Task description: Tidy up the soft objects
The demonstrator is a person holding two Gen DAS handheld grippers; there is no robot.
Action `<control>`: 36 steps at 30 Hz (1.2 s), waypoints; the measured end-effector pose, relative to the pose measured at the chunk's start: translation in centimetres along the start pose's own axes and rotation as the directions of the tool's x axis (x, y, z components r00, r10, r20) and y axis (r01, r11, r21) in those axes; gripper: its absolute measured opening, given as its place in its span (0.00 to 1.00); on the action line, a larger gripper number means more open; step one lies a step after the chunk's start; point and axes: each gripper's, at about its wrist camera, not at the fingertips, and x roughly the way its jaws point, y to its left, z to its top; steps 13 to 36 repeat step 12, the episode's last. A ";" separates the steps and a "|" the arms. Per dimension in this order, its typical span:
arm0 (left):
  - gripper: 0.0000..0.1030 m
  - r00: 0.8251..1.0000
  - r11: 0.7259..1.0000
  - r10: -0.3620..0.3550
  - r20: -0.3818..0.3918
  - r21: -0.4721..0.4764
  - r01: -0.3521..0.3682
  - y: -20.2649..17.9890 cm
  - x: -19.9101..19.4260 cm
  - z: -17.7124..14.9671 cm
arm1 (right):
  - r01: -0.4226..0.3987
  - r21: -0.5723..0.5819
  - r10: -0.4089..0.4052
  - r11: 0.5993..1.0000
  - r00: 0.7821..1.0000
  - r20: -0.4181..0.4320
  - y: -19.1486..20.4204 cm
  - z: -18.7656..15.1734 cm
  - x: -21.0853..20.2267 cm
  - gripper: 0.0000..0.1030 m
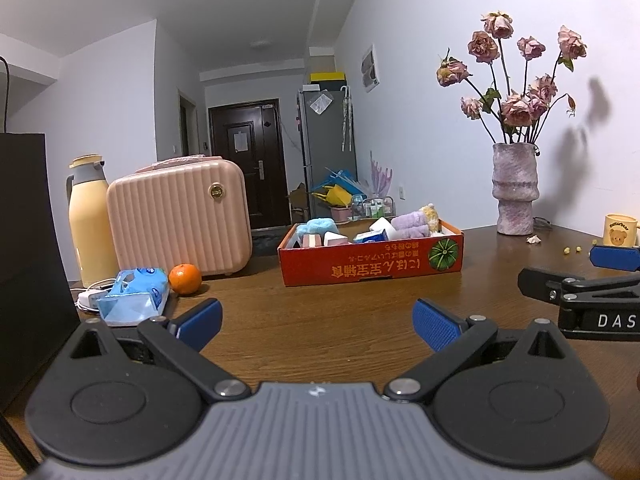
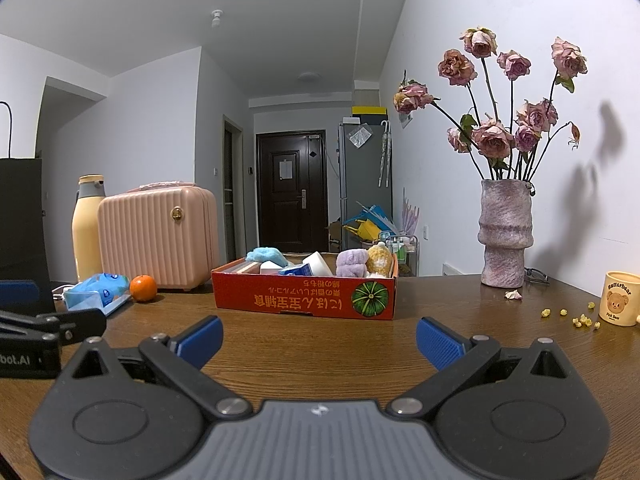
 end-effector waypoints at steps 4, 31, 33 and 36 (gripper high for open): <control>1.00 1.000 1.000 -0.007 0.006 0.000 0.007 0.0 -0.1 0.0 | 0.000 0.000 0.000 1.000 1.000 0.000 0.0 0.0 0.0 1.00; 1.00 0.999 1.000 -0.026 0.028 0.003 0.026 0.1 -0.3 0.0 | 0.000 -0.001 0.000 1.000 1.000 0.000 0.0 0.0 0.0 1.00; 1.00 0.999 1.000 -0.026 0.028 0.003 0.026 0.1 -0.3 0.0 | 0.000 -0.001 0.000 1.000 1.000 0.000 0.0 0.0 0.0 1.00; 1.00 0.999 1.000 -0.026 0.028 0.003 0.026 0.1 -0.3 0.0 | 0.000 -0.001 0.000 1.000 1.000 0.000 0.0 0.0 0.0 1.00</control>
